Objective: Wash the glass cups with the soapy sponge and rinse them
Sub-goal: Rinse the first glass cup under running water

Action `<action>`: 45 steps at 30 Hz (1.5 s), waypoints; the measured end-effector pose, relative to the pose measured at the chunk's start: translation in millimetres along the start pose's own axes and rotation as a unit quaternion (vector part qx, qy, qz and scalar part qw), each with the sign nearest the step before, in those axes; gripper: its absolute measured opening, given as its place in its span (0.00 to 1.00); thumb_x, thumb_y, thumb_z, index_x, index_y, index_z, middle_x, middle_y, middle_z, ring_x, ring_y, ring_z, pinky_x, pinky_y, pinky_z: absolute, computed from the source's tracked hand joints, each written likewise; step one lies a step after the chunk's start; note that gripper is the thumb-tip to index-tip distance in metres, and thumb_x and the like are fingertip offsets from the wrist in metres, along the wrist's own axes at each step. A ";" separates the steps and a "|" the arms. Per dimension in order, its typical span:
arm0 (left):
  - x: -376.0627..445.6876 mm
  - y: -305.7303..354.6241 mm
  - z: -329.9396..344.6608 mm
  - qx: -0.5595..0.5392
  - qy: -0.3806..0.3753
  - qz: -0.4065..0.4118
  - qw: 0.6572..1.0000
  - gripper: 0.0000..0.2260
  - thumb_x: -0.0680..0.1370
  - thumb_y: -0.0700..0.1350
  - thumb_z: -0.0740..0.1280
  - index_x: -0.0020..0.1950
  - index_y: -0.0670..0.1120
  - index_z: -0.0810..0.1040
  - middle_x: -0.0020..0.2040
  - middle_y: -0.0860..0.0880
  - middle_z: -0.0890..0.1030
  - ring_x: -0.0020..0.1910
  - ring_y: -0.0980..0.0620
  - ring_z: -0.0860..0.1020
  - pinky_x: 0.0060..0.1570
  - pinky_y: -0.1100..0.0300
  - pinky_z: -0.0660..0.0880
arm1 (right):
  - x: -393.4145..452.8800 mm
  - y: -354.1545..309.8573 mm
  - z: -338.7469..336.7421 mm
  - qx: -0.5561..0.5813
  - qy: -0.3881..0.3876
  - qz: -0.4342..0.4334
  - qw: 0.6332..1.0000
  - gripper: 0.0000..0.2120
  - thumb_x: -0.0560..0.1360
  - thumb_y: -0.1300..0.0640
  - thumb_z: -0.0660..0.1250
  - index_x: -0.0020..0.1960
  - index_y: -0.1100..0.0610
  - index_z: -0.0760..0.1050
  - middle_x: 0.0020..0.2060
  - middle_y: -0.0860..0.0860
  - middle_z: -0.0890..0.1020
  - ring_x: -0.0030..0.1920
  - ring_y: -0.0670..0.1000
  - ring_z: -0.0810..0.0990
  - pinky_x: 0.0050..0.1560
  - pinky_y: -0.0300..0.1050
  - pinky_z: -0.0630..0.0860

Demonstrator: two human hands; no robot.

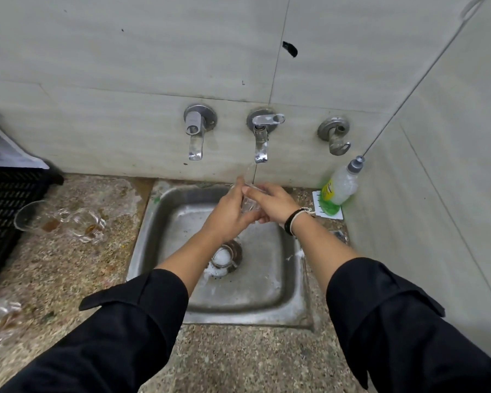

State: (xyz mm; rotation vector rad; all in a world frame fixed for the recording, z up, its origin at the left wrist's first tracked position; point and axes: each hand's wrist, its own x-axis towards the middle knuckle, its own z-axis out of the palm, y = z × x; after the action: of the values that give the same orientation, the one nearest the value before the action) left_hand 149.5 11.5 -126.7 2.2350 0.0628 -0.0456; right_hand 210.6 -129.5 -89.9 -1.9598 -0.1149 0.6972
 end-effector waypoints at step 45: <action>36.5 32.2 -39.4 -0.260 -0.093 -0.378 0.884 0.16 0.77 0.58 0.54 0.34 0.49 0.65 0.29 0.52 0.62 0.25 0.53 0.57 0.25 0.64 0.57 | 6.9 26.3 35.0 -0.088 0.225 -0.225 0.944 0.15 0.84 0.47 0.49 0.59 0.58 0.64 0.51 0.57 0.74 0.45 0.53 0.74 0.42 0.47 0.68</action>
State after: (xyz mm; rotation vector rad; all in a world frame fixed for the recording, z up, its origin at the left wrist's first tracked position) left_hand 188.3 23.7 -79.1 1.5429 0.7515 -0.5944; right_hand 192.6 -112.0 -126.4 -2.1105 -0.3411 -0.0688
